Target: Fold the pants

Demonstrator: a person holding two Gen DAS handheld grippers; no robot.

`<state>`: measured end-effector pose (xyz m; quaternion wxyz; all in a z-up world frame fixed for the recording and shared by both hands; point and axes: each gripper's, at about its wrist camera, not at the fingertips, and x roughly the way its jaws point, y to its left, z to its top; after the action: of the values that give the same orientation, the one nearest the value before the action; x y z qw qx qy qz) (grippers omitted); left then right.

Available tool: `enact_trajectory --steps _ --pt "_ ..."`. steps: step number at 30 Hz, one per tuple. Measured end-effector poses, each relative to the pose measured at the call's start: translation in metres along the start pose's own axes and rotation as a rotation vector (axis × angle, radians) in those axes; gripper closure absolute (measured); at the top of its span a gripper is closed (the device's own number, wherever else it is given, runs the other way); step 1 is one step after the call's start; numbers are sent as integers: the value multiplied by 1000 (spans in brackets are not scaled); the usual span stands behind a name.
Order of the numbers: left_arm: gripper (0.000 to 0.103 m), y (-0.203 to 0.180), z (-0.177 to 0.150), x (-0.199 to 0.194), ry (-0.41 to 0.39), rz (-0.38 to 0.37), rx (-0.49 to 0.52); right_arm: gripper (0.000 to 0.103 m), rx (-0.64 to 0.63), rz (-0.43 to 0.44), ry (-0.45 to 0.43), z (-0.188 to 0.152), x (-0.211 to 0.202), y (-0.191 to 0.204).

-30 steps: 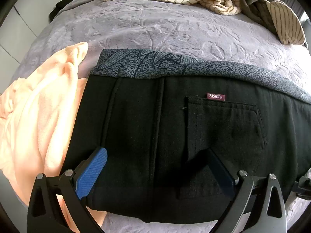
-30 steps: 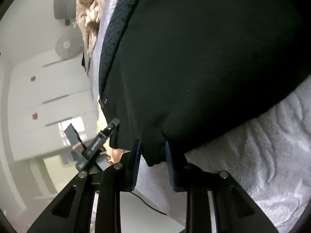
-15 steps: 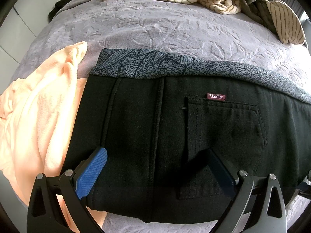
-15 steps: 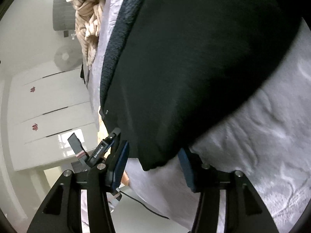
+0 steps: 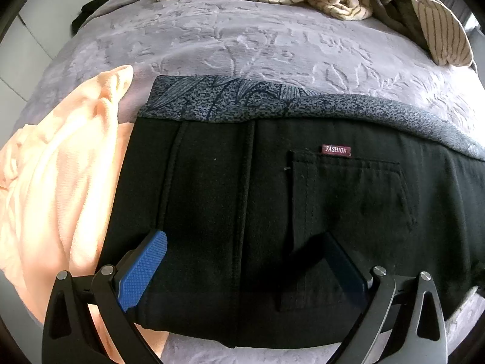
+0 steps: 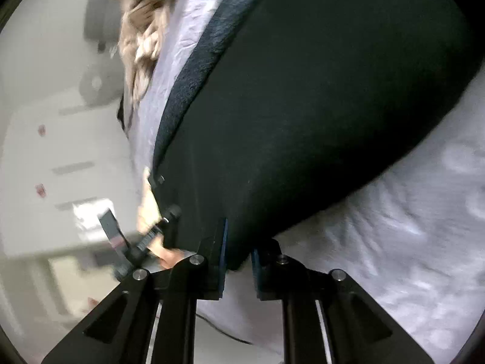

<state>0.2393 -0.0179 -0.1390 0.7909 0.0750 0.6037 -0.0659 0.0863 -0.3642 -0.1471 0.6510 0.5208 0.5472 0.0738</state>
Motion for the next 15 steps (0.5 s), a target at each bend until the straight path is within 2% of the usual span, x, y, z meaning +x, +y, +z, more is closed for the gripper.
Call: enact_trajectory --steps 2,3,5,6,8,10,12,14,15 --pt "1 -2 -1 1 3 11 4 88 11 -70 21 0 10 -16" --pt "1 -2 0 0 7 14 3 88 28 -65 25 1 14 -25" --pt "1 -2 1 -5 10 14 2 81 28 -52 48 2 12 -22" --pt "1 -3 1 -7 12 19 2 80 9 -68 90 2 8 -16" --pt "1 -6 4 -19 4 -14 -12 77 -65 -67 162 0 -3 0" --pt "1 -13 9 -34 -43 -76 -19 77 -198 -35 154 2 -20 30" --pt "1 -26 18 -40 -76 -102 -2 77 -317 -78 124 11 -24 58" --pt "1 -40 32 -36 -91 -106 5 66 -432 -169 84 30 -9 87" --pt "1 -45 40 -31 -91 -96 2 54 -471 -213 66 40 2 97"
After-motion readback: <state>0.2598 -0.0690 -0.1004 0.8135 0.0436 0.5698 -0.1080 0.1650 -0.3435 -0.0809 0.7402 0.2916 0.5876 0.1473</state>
